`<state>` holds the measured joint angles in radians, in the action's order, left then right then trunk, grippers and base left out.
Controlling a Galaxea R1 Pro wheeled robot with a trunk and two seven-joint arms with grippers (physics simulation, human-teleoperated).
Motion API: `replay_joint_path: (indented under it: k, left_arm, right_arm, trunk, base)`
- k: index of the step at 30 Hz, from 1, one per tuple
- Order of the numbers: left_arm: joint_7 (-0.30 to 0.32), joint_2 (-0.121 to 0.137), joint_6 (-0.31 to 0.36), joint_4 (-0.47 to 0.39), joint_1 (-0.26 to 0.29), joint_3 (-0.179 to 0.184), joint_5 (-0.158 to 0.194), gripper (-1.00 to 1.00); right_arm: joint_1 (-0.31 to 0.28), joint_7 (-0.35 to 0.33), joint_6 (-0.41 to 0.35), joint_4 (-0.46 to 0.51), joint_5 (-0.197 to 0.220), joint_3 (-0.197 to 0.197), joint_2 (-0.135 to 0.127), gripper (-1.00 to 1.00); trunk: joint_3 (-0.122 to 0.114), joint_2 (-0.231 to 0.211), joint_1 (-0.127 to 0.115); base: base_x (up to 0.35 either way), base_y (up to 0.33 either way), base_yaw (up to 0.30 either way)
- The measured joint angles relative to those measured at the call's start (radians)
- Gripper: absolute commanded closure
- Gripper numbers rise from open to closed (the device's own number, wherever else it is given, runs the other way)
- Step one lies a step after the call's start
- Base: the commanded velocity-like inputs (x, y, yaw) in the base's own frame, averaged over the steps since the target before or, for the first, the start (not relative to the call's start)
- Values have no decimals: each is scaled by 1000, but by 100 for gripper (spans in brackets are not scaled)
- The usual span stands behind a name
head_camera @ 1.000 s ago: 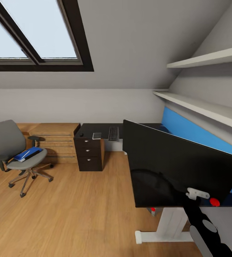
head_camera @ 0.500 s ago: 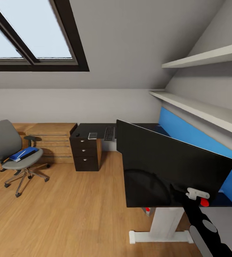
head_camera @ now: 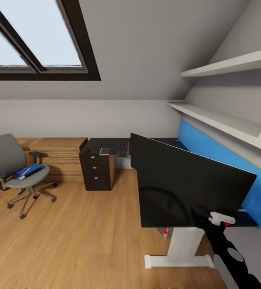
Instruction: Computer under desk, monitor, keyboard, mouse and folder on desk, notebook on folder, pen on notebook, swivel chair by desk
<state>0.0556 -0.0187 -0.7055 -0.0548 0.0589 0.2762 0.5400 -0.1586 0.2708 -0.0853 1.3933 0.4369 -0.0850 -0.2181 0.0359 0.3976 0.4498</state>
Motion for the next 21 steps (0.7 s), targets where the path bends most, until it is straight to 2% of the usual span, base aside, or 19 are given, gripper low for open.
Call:
replay_joint_path:
  k: [21]
  left_arm:
    - [0, -1, 0, 0, 0, 4, -1, -100]
  right_arm:
    - [0, -6, 0, -17, -1, 1, 0, -100]
  trunk:
    - [0, 0, 0]
  base:
    - [-305, -14, 0]
